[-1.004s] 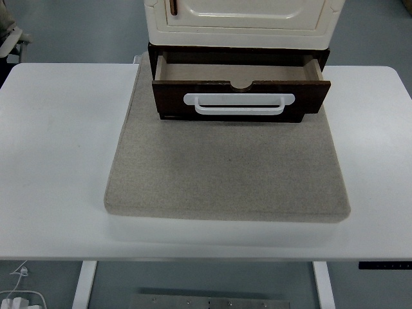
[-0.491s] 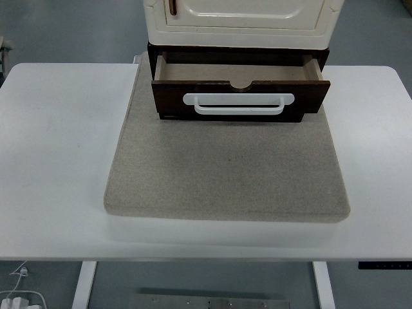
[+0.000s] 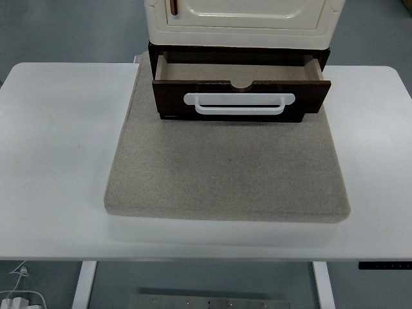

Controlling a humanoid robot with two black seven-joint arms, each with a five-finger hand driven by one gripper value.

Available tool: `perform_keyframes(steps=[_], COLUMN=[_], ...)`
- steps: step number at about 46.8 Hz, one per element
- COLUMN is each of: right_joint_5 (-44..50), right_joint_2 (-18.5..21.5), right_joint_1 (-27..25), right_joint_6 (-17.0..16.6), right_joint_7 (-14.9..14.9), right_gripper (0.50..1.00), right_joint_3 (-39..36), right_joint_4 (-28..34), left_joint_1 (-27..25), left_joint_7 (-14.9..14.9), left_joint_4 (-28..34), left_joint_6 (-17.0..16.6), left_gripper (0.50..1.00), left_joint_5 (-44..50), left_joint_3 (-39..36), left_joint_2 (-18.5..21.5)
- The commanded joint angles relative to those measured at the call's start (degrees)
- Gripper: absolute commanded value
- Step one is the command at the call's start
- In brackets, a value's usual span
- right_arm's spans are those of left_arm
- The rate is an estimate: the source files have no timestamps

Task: Open the drawer under the combination cabinet

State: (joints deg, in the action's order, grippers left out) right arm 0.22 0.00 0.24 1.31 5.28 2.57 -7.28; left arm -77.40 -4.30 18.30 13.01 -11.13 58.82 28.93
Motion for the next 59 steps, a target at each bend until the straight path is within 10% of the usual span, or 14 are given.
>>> perform_keyframes(steps=[1, 28, 59], right_joint_5=[0.1, 0.1, 0.0], right_joint_2=[0.0, 0.0, 0.0], right_joint_1=[0.0, -0.9, -1.2], right_joint_6=[-0.1, 0.0, -0.1], right_joint_7=[0.0, 0.0, 0.4], right_gripper=[0.928, 0.928, 0.928], right_joint_3=[0.1, 0.1, 0.1], right_joint_4=[0.0, 0.0, 0.0], left_joint_1=[2.2, 13.6, 18.4], left_joint_7=[-0.1, -0.9, -0.8], left_joint_4=[-0.1, 0.0, 0.2], left_joint_6=[-1.6, -0.9, 2.9], left_gripper=[1.000, 1.000, 1.000], left_joint_5=[1.7, 13.1, 22.2], left_joint_3=[0.0, 0.2, 0.2], left_joint_2=[-1.6, -12.7, -16.2])
